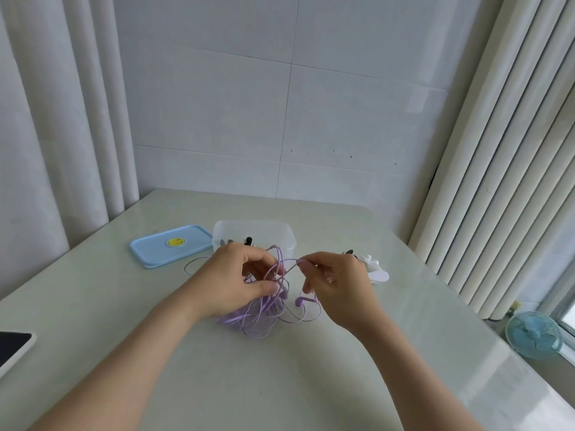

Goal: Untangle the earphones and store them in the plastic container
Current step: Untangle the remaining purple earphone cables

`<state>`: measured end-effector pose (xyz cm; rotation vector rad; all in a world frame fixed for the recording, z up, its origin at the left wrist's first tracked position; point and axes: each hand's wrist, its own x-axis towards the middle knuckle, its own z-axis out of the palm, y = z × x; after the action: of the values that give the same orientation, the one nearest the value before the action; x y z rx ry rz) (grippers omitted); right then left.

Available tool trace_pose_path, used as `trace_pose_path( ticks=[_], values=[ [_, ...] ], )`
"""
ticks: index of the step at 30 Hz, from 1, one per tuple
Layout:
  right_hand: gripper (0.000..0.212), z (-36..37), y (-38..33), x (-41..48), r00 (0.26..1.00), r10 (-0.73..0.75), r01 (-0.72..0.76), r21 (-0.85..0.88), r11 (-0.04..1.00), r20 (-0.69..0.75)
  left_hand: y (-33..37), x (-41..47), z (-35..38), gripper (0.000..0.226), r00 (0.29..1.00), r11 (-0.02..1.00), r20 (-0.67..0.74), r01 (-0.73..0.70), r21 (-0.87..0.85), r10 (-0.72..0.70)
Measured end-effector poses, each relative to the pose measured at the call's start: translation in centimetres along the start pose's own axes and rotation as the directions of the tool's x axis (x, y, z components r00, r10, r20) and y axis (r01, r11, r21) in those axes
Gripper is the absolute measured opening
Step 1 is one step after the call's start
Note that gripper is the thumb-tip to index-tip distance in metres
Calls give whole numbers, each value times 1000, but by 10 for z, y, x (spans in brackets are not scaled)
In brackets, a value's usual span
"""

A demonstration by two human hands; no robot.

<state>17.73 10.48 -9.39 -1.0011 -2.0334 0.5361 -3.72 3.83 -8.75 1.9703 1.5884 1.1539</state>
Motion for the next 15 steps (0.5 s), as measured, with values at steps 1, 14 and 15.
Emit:
trace_pose_path(
  ticks=[1,14,15],
  values=[
    [18,0,1,1,1000,2,-2,-7,1000,-1,1,-1,-1,23,1000,1000,-6,-4,13,4],
    [18,0,12,1,994,15,-24,-90,996,-105,-17,2,1,35,980,944,-173,-34,329,96],
    [19,0,12,1,995,17,-25,-85,996,-95,-18,2,1,37,981,932,-166,-28,362,95]
  ],
)
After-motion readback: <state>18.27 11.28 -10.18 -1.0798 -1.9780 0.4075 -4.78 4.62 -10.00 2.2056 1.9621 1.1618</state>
